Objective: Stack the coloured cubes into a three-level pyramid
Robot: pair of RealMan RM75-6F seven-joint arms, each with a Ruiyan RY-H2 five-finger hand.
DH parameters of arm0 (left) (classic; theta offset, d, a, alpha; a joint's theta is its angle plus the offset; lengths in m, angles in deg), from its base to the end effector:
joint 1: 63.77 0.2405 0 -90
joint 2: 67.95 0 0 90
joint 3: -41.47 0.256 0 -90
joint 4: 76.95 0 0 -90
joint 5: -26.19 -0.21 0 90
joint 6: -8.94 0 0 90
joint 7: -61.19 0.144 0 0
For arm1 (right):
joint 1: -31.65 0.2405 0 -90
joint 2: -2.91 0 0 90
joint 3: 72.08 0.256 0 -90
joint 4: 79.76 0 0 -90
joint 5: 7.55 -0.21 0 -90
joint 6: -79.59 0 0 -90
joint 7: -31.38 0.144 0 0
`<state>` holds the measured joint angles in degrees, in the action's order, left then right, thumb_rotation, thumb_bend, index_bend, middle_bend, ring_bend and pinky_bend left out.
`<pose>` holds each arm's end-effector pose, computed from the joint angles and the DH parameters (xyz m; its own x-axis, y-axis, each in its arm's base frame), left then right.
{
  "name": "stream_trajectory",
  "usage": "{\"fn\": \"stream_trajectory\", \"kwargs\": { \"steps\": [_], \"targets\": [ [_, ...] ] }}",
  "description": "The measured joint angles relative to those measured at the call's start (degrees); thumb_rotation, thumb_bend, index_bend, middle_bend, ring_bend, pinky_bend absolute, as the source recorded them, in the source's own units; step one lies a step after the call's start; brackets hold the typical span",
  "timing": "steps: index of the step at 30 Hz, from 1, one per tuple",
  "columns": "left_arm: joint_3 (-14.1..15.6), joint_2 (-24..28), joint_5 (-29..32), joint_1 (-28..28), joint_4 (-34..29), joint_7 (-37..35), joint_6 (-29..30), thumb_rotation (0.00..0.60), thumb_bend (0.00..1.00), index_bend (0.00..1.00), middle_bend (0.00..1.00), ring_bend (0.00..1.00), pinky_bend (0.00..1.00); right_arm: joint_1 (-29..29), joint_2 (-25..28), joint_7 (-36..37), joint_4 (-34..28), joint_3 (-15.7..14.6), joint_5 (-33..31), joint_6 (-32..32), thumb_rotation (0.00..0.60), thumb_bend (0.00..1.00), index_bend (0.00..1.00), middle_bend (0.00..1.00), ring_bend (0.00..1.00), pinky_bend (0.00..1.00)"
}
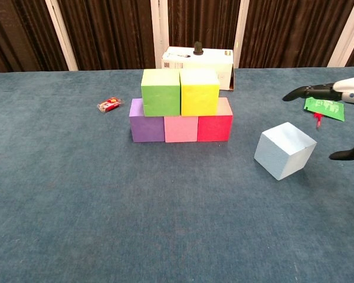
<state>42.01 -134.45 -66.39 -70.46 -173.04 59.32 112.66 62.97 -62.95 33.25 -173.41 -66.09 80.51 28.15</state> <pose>-0.2639 0.1700 0.1717 0.2220 -0.2539 0.9414 0.9495 -0.1632 -0.2679 -0.2132 -0.2973 0.0779 0.4911 -0.3299 0.8062 -0.8314 -0.4537 0.3208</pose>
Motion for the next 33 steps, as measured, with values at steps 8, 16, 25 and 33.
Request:
{"fn": "stream_trajectory", "kwargs": {
  "steps": [8, 16, 25, 33],
  "targets": [
    [-0.9, -3.2, 0.5, 2.0, 3.9, -1.0, 0.2, 0.600, 0.33, 0.11, 0.04, 0.00, 0.00, 3.3, -1.0, -1.6, 0.8, 0.8, -3.6, 4.2, 0.600, 0.25, 0.10, 0.10, 0.00, 0.00],
    [-1.9, -4.2, -0.3, 2.7, 4.7, 0.1, 0.3, 0.600, 0.33, 0.11, 0.04, 0.00, 0.00, 6.6, -2.7, -3.2, 2.4, 1.2, -6.2, 7.7, 0.600, 0.25, 0.14, 0.14, 0.01, 0.00],
    [-2.7, -4.9, 0.2, 3.0, 4.6, 1.0, -0.9, 0.600, 0.33, 0.11, 0.04, 0.00, 0.00, 8.7, -5.2, -3.9, 4.8, 0.9, -7.1, 9.0, 0.600, 0.26, 0.18, 0.21, 0.04, 0.00],
    [-3.4, -5.5, 0.6, 3.2, 4.4, 1.9, -1.9, 0.600, 0.33, 0.11, 0.04, 0.00, 0.00, 9.9, -7.2, -4.0, 7.6, 0.6, -7.9, 9.5, 0.600, 0.25, 0.23, 0.25, 0.06, 0.00]
  ]
}}
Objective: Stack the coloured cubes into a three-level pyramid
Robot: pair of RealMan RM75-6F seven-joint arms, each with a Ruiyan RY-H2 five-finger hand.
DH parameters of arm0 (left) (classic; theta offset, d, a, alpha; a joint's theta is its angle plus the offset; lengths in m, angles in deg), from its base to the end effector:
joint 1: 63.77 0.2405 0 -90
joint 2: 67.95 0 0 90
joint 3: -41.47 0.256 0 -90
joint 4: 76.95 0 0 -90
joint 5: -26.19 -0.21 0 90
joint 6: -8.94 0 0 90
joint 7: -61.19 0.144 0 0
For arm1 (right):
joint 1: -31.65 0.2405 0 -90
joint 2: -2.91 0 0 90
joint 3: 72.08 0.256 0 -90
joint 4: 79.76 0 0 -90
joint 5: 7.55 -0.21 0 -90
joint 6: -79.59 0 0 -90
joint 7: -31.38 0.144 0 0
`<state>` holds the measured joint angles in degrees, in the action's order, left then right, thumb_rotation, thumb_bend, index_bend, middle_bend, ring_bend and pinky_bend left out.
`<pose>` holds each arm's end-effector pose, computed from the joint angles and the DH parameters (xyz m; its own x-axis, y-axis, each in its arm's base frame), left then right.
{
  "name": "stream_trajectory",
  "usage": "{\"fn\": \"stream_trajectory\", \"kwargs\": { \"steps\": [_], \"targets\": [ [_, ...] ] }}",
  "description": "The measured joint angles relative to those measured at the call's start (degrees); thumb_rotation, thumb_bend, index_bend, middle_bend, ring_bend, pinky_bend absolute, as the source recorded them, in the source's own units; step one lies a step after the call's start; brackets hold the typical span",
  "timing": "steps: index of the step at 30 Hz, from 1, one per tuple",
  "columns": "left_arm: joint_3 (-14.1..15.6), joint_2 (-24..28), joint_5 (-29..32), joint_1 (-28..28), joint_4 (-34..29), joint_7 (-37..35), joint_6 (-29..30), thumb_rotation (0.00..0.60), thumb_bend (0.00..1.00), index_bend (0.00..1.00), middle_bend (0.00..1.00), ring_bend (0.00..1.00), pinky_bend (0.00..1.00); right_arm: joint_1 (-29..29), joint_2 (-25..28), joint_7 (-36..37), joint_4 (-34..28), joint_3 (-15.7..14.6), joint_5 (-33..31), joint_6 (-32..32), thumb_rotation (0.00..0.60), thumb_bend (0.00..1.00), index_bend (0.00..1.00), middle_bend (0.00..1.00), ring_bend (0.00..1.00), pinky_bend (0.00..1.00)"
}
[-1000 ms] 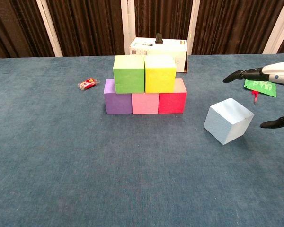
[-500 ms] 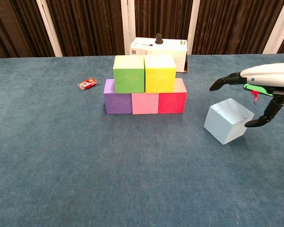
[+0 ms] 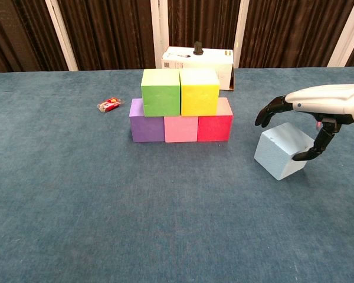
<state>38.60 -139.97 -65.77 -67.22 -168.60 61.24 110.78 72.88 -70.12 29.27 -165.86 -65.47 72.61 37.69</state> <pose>-0.2778 0.1667 0.1519 0.2500 -0.2693 0.9300 0.9545 -0.0930 -0.2835 -0.1919 -0.3416 0.0371 0.5656 -0.3778 0.7331 -0.7935 -0.4914 0.3590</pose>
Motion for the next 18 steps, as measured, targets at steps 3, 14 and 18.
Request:
{"fn": "stream_trajectory", "kwargs": {
  "steps": [3, 14, 18],
  "targets": [
    [-0.3, -0.2, 0.1, 0.1, 0.0, 0.2, -0.2, 0.600, 0.33, 0.11, 0.04, 0.00, 0.00, 0.3, -0.6, -0.1, 0.8, -0.2, -0.1, -0.1, 0.600, 0.25, 0.27, 0.27, 0.07, 0.00],
    [-1.2, -0.5, 0.8, 0.3, 0.2, 1.1, -1.2, 0.600, 0.33, 0.11, 0.04, 0.00, 0.00, 0.8, -1.2, 0.7, 2.1, -0.5, -0.8, -1.0, 0.600, 0.25, 0.38, 0.39, 0.16, 0.00],
    [-1.4, -0.6, 1.2, 0.4, 0.1, 1.6, -1.5, 0.600, 0.33, 0.12, 0.04, 0.00, 0.00, 0.8, -0.9, 1.1, 1.6, -0.6, -0.9, -1.1, 0.600, 0.25, 0.40, 0.41, 0.18, 0.00]
  ]
}}
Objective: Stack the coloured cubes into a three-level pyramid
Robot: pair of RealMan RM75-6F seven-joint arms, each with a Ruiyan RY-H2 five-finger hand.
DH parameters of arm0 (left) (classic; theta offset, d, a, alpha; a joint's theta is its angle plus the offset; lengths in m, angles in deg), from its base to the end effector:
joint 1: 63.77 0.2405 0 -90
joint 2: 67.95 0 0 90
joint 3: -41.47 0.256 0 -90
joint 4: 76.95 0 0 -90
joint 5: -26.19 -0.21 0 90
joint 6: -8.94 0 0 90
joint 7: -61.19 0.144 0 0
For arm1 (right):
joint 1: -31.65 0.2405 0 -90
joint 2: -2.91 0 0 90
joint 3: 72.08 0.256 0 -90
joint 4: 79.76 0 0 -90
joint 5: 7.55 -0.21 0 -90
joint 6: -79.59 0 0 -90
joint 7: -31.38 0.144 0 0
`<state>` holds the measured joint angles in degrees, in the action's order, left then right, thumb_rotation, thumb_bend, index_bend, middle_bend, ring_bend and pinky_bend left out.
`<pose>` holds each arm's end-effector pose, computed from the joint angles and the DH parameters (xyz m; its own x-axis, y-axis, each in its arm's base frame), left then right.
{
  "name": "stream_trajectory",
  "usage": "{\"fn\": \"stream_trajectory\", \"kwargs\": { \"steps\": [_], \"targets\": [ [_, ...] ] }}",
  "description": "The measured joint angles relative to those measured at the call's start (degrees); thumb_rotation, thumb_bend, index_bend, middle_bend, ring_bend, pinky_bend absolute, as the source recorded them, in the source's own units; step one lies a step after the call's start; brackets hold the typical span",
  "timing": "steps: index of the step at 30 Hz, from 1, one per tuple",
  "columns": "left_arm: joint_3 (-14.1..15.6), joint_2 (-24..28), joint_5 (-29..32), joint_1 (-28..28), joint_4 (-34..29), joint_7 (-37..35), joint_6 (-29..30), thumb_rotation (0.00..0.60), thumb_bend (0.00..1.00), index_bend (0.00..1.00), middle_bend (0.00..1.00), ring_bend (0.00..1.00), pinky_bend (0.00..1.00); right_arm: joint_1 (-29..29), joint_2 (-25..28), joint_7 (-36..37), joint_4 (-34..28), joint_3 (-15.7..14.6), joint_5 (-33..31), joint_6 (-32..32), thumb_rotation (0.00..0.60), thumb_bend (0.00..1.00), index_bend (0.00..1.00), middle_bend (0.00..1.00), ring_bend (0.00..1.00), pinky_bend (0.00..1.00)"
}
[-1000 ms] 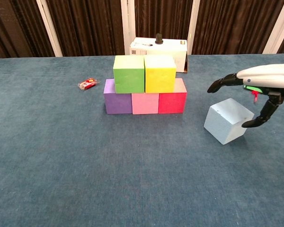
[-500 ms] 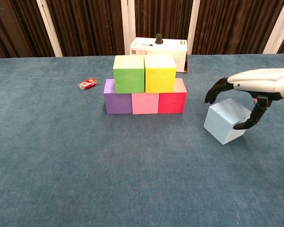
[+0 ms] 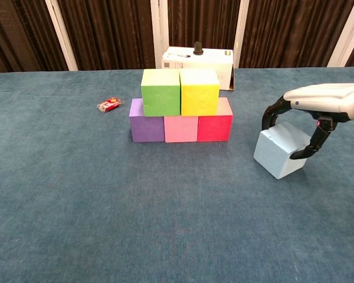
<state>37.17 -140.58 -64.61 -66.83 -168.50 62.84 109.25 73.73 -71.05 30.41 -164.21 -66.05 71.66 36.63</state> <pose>-0.2806 0.1703 0.1498 0.2747 -0.2676 0.9236 0.9520 -0.0596 -0.3004 -0.1928 -0.3474 0.0361 0.5504 -0.3727 0.7471 -0.8043 -0.4767 0.3547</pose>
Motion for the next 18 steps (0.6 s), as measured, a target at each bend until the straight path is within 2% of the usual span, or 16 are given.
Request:
{"fn": "stream_trajectory", "kwargs": {
  "steps": [9, 18],
  "targets": [
    [-1.4, 0.1, 2.3, -0.2, 0.9, 4.1, -1.4, 0.600, 0.34, 0.12, 0.04, 0.00, 0.00, -0.1, 5.0, 0.2, -5.1, 0.7, -2.2, -0.2, 0.600, 0.25, 0.41, 0.41, 0.18, 0.00],
    [-3.3, -0.2, 4.1, 0.0, 1.6, 6.1, -1.1, 0.600, 0.34, 0.12, 0.03, 0.00, 0.00, 0.5, 14.3, -4.4, -14.0, 2.7, -10.2, 0.6, 0.600, 0.25, 0.40, 0.42, 0.19, 0.00]
  ]
}}
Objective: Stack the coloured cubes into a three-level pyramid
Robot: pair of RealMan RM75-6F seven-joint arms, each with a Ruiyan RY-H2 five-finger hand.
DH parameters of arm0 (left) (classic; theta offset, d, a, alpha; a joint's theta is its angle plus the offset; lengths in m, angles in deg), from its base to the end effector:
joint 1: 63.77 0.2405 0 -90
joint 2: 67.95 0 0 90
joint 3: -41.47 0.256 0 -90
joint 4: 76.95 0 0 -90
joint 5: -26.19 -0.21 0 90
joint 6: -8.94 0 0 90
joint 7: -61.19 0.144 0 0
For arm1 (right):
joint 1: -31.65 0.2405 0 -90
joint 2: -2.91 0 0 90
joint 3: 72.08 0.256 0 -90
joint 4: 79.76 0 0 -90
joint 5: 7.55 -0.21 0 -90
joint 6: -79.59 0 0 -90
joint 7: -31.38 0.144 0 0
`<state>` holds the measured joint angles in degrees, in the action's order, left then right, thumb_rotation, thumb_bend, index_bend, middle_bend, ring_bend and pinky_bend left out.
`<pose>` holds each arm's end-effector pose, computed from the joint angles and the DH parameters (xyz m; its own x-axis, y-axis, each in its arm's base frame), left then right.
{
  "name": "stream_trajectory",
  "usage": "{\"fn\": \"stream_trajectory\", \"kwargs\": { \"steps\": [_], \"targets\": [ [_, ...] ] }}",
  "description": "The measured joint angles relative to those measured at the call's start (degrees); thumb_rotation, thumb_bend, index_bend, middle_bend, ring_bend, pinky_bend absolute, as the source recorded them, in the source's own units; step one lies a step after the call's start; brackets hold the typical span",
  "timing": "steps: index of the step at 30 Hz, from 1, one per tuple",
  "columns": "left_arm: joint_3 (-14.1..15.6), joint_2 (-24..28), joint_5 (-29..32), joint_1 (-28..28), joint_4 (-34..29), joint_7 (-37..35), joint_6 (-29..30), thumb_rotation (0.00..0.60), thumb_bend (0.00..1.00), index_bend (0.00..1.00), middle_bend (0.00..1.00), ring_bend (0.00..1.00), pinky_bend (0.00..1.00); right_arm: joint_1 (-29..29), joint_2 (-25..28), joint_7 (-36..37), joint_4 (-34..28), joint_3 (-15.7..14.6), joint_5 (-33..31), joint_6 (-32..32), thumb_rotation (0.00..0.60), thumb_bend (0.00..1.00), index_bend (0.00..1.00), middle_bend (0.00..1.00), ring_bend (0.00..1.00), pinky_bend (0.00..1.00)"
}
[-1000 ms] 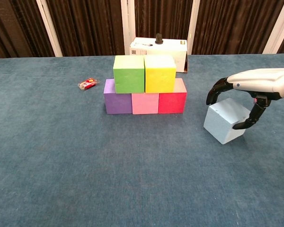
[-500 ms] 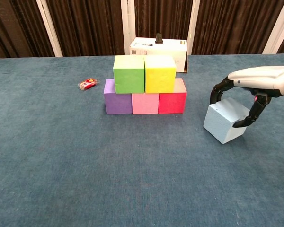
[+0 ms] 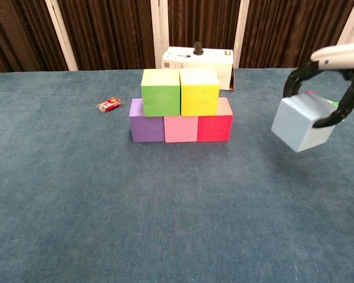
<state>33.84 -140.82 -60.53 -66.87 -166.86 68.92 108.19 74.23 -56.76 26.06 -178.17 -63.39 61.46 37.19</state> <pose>-0.2923 0.1815 0.1594 0.4023 -0.3020 0.8643 0.9117 0.0462 -0.4082 -0.1738 -0.3467 0.1043 0.5176 -0.3596 0.7764 -0.8386 -0.3935 0.3768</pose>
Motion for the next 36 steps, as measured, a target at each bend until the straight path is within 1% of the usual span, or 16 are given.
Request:
{"fn": "stream_trajectory", "kwargs": {
  "steps": [6, 9, 12, 15, 18, 19, 21, 22, 24, 25, 28, 31, 32, 34, 36],
  "targets": [
    [-0.8, -0.2, 1.0, 0.1, 0.5, 0.1, 0.2, 0.600, 0.34, 0.12, 0.03, 0.00, 0.00, 2.2, 7.6, -3.8, -6.4, 2.4, -7.7, 0.8, 0.600, 0.25, 0.40, 0.42, 0.19, 0.00],
    [-1.1, -0.2, 1.7, 0.1, 0.5, 0.2, -0.3, 0.600, 0.34, 0.11, 0.03, 0.00, 0.00, 4.7, 11.0, -6.3, -9.2, 4.0, -13.2, 1.0, 0.600, 0.25, 0.40, 0.42, 0.19, 0.00],
    [-1.4, -0.2, 2.3, 0.0, 0.7, 0.3, -0.8, 0.600, 0.34, 0.11, 0.03, 0.00, 0.00, 8.3, 13.0, -8.9, -11.5, 5.6, -20.0, 1.3, 0.600, 0.25, 0.41, 0.42, 0.19, 0.00],
    [-1.7, -0.5, 2.9, -0.2, 0.9, 0.5, -1.2, 0.600, 0.34, 0.11, 0.03, 0.00, 0.00, 13.2, 14.1, -11.7, -13.0, 6.8, -28.3, 1.5, 0.600, 0.25, 0.42, 0.42, 0.19, 0.00],
    [-2.1, -0.8, 3.4, -0.3, 1.2, 0.6, -1.4, 0.600, 0.34, 0.11, 0.03, 0.00, 0.00, 19.3, 14.2, -14.5, -13.6, 7.4, -38.2, 1.9, 0.600, 0.25, 0.42, 0.42, 0.19, 0.00],
    [-2.3, -0.9, 3.5, -0.3, 1.4, 0.6, -1.3, 0.600, 0.34, 0.11, 0.03, 0.00, 0.00, 22.1, 14.0, -15.6, -13.7, 7.4, -42.5, 2.1, 0.600, 0.25, 0.42, 0.42, 0.19, 0.00],
    [-2.6, -1.1, 3.6, -0.3, 1.7, 0.8, -1.1, 0.600, 0.34, 0.11, 0.03, 0.00, 0.00, 26.6, 13.5, -17.6, -13.7, 7.1, -49.2, 2.1, 0.600, 0.25, 0.42, 0.42, 0.19, 0.00],
    [-2.9, -1.2, 3.8, -0.3, 2.0, 0.9, -0.9, 0.600, 0.34, 0.11, 0.03, 0.00, 0.00, 29.8, 12.9, -19.0, -13.6, 6.9, -53.8, 1.9, 0.600, 0.26, 0.42, 0.42, 0.19, 0.00],
    [-3.2, -1.4, 4.3, -0.3, 2.3, 1.1, -0.7, 0.600, 0.34, 0.11, 0.03, 0.00, 0.00, 34.6, 11.6, -21.2, -13.3, 6.4, -60.6, 1.1, 0.600, 0.26, 0.42, 0.42, 0.19, 0.00],
    [-3.5, -1.5, 4.7, -0.3, 2.5, 1.1, -0.7, 0.600, 0.34, 0.10, 0.03, 0.00, 0.00, 37.7, 10.5, -22.6, -13.0, 6.1, -65.0, 0.3, 0.600, 0.25, 0.42, 0.42, 0.19, 0.00],
    [-4.0, -1.5, 5.9, -0.3, 2.7, 1.3, -1.1, 0.600, 0.34, 0.10, 0.03, 0.00, 0.00, 45.0, 6.8, -26.0, -11.7, 5.6, -75.2, -2.9, 0.600, 0.25, 0.42, 0.42, 0.19, 0.00],
    [-4.4, -1.3, 6.6, -0.4, 2.6, 0.7, -1.6, 0.600, 0.34, 0.10, 0.03, 0.00, 0.00, 51.5, 2.0, -29.4, -9.8, 5.5, -83.4, -7.8, 0.600, 0.25, 0.42, 0.42, 0.19, 0.00],
    [-4.5, -1.2, 6.7, -0.4, 2.5, 0.6, -1.6, 0.600, 0.34, 0.10, 0.03, 0.00, 0.00, 52.8, 0.5, -30.3, -9.2, 5.6, -85.3, -9.4, 0.600, 0.25, 0.42, 0.42, 0.19, 0.00],
    [-4.5, -1.2, 6.7, -0.3, 2.5, 0.4, -1.7, 0.600, 0.34, 0.10, 0.03, 0.00, 0.00, 55.0, -3.0, -32.1, -7.7, 6.0, -88.1, -13.0, 0.600, 0.25, 0.42, 0.42, 0.19, 0.00],
    [-4.5, -1.1, 6.7, -0.3, 2.4, 0.2, -1.8, 0.600, 0.34, 0.10, 0.03, 0.00, 0.00, 55.9, -5.6, -33.0, -6.4, 6.5, -89.2, -15.4, 0.600, 0.25, 0.42, 0.42, 0.19, 0.00]
  ]
}}
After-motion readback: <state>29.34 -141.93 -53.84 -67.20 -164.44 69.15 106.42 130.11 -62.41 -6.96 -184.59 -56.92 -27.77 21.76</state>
